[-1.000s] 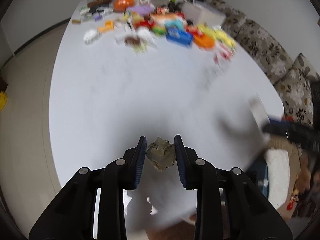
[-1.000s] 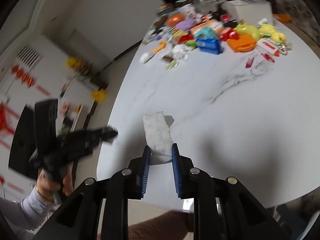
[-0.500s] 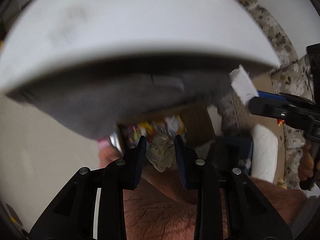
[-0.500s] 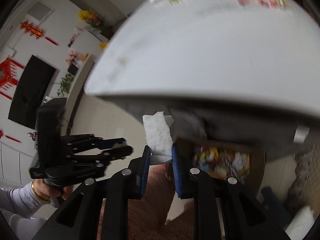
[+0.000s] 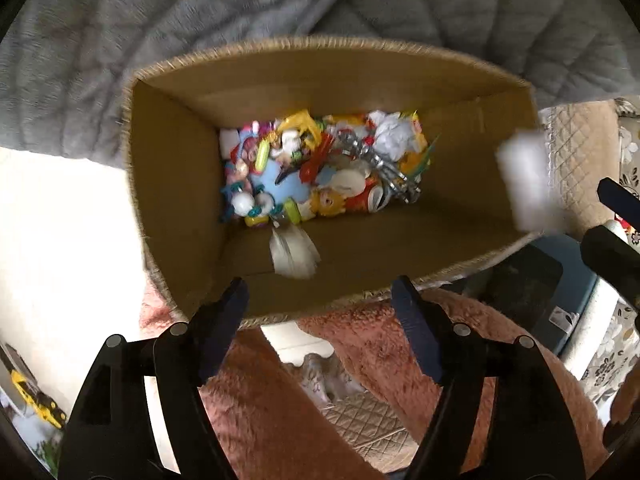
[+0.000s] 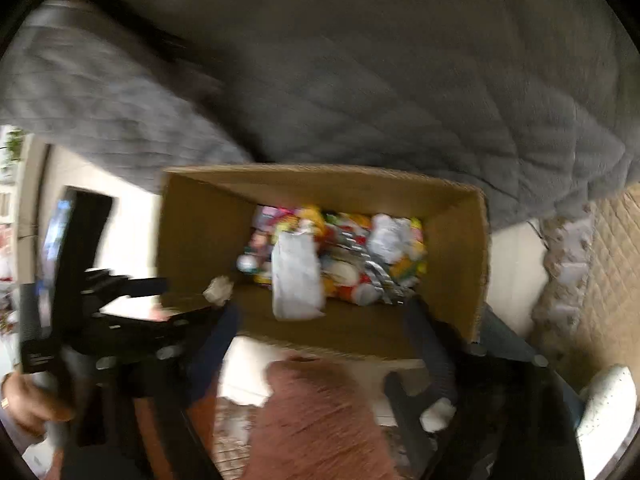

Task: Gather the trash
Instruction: 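Carry tissue and paper to the cardboard box and open both grippers, then grasp the translucent green toy piece on the table with the right gripper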

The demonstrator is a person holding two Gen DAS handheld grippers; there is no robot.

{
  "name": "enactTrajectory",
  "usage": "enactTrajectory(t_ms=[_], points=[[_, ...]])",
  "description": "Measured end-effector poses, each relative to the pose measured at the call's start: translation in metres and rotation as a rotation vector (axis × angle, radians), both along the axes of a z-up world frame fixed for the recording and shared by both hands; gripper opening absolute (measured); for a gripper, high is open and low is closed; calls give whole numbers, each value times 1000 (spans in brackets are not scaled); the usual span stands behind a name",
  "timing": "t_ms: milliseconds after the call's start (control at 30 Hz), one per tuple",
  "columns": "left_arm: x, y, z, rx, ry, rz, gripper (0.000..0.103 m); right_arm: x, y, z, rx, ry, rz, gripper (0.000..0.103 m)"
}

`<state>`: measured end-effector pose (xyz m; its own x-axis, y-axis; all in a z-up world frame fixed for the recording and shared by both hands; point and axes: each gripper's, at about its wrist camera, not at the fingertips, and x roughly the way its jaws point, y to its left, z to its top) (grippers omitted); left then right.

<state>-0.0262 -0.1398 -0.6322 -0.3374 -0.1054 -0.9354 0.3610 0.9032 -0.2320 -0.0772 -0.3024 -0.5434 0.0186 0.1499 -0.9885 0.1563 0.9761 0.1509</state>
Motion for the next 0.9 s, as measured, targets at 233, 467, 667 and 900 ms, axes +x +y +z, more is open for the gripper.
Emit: enactTrajectory(t_ms=[233,467,667,900], points=[[-8,-6,18,26,27,-25,74,-4,-20,9,-5,24,-31,77],[-7,4,200,-271,-241,-168,74,7,-22,139,106,-202,-36,82],[41,42,356,-418,-508,-82,90,51,-15,287,226,-521,-26,97],[132,88,412,-410,-634,87,90,189,15,336,200,-660,-23,97]])
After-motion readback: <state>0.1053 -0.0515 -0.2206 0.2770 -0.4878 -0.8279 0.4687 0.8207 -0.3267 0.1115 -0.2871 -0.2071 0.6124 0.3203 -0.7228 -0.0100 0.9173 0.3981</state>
